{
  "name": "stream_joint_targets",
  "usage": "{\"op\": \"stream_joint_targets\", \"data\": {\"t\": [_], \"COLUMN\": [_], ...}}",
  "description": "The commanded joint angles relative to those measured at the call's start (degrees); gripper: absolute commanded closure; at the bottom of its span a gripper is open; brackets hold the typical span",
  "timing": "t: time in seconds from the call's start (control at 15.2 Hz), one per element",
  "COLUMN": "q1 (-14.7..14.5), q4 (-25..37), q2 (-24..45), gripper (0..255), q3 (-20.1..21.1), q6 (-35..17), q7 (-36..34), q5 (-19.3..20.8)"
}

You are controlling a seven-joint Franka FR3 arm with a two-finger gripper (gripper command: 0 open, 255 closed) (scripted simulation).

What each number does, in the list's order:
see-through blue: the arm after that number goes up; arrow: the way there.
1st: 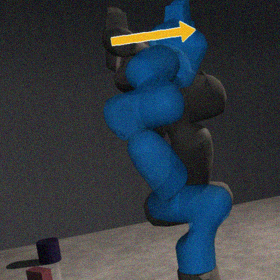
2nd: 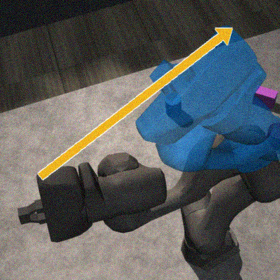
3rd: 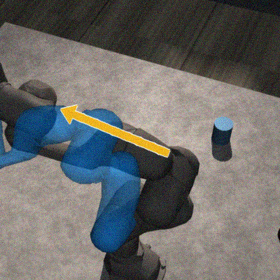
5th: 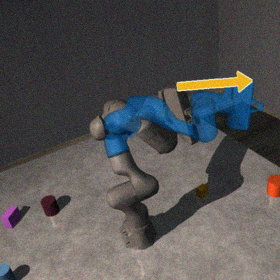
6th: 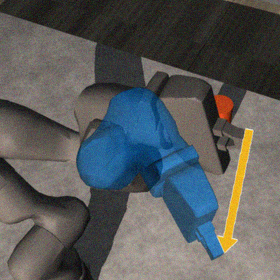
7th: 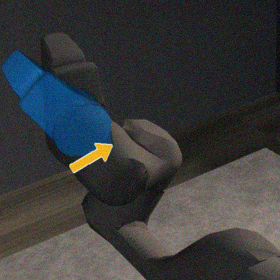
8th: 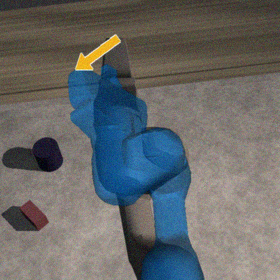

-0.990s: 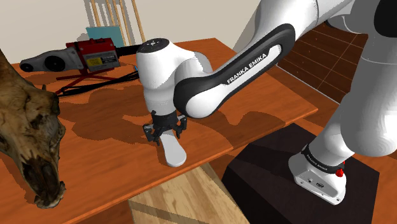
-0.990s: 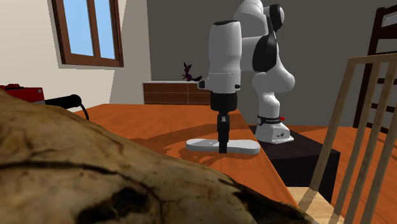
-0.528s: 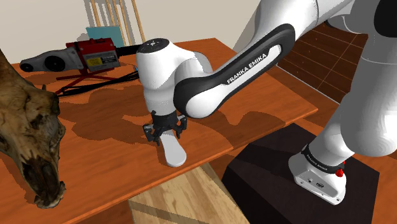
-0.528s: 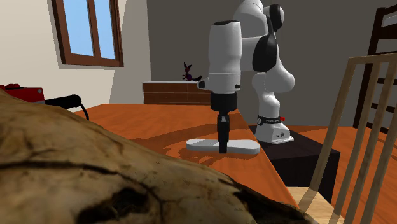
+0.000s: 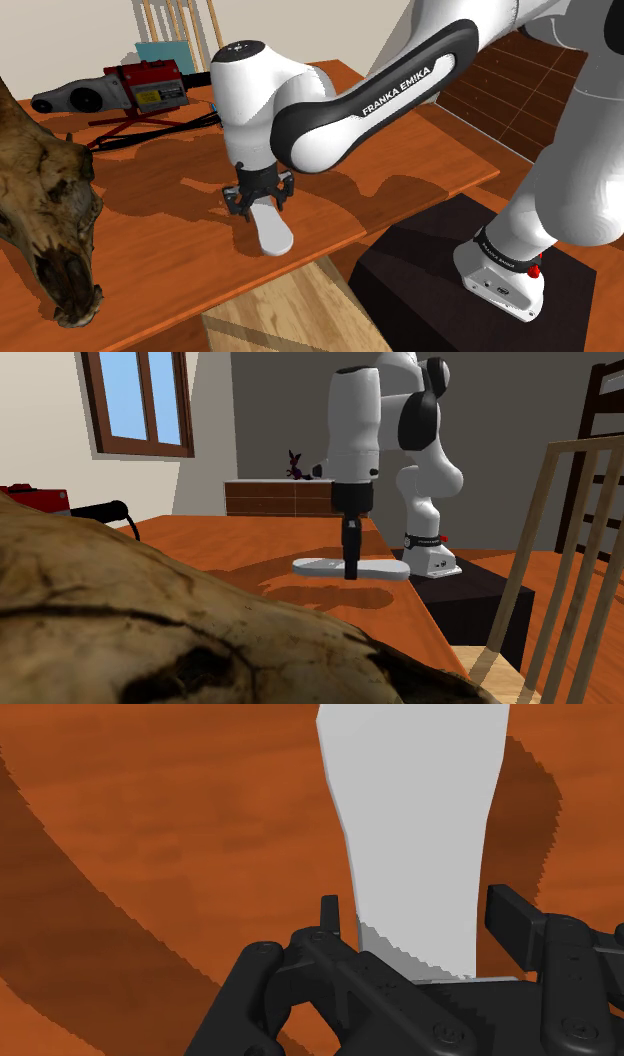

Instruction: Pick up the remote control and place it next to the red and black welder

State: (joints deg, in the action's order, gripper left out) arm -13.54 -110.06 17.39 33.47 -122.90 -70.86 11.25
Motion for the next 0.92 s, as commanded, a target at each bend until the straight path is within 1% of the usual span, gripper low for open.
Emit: {"op": "stream_joint_targets", "data": {"t": [0.0, 0.86], "q1": [0.15, 0.93], "q4": [0.77, 6.21], "q2": [-0.75, -4.83], "gripper": [255, 255], "q3": [0.25, 1.26], "q6": [1.38, 10.14], "q7": [0.37, 2.36], "q5": [-0.58, -3.62]}}
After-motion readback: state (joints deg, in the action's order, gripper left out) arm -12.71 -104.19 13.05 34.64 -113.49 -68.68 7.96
